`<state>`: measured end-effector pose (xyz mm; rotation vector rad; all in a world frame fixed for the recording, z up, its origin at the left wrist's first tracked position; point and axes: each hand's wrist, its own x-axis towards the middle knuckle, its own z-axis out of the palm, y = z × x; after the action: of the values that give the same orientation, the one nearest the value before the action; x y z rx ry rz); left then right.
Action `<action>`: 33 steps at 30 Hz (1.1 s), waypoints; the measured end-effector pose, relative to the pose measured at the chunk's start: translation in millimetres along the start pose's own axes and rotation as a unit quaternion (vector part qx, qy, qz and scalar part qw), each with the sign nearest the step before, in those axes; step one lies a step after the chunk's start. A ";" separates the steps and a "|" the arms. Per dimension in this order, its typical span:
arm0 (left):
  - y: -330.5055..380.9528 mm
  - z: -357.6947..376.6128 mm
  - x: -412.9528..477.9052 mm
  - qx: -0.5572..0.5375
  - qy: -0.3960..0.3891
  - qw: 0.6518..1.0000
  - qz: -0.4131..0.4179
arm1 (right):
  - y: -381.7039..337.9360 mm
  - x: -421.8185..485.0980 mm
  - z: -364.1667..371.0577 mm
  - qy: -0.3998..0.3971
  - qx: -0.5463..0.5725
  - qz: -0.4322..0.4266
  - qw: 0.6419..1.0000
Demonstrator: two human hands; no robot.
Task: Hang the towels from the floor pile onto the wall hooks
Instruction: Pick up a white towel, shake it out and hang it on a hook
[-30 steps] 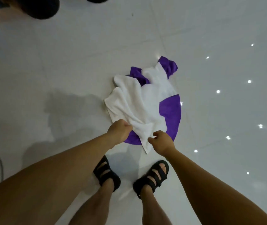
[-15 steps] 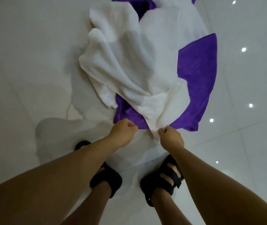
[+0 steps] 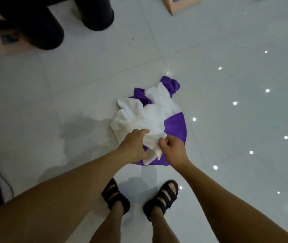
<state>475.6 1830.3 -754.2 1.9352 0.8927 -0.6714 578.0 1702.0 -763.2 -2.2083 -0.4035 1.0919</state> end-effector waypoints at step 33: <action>232.3 -398.1 -419.0 -0.509 0.314 0.780 0.185 | -471.5 -243.1 -170.2 -0.147 0.134 -0.378 0.904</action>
<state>452.8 1960.8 -145.5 1.2037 0.9254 0.6686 567.7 1861.1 -229.4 -1.4247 -1.0645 0.9515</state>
